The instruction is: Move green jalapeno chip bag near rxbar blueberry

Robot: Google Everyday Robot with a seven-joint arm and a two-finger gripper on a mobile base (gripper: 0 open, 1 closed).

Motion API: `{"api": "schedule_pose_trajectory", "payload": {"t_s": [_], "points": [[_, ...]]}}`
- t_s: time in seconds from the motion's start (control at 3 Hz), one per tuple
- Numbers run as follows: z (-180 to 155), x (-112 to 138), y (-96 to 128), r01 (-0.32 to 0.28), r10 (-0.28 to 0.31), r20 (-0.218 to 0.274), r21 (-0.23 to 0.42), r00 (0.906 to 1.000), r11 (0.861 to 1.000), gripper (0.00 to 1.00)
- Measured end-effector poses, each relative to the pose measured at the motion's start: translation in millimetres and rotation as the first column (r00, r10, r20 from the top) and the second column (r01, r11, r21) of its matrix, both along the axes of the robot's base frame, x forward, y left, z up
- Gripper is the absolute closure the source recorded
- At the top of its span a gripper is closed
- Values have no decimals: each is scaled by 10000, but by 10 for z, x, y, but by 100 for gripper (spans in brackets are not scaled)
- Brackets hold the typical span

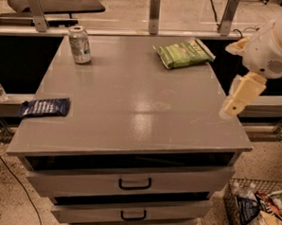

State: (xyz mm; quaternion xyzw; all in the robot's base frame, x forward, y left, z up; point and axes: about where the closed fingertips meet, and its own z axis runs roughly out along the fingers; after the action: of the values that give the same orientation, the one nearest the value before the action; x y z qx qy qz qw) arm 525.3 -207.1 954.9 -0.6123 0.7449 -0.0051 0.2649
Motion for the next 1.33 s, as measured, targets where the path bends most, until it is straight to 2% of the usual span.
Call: {"api": "schedule_pose_trajectory", "payload": {"t_s": [0.33,0.67,1.0,1.33], "points": [[-95,812,121,-451,343,1039,1040,9940,9936,0],[-201,1297,239,-789,554,1331,1777,9895,9809,0],[-220,1554,213,-757,426,1500,2223,9878,9720,0],[-221,1555,214,-758,427,1499,2223,9878,9720,0]]}}
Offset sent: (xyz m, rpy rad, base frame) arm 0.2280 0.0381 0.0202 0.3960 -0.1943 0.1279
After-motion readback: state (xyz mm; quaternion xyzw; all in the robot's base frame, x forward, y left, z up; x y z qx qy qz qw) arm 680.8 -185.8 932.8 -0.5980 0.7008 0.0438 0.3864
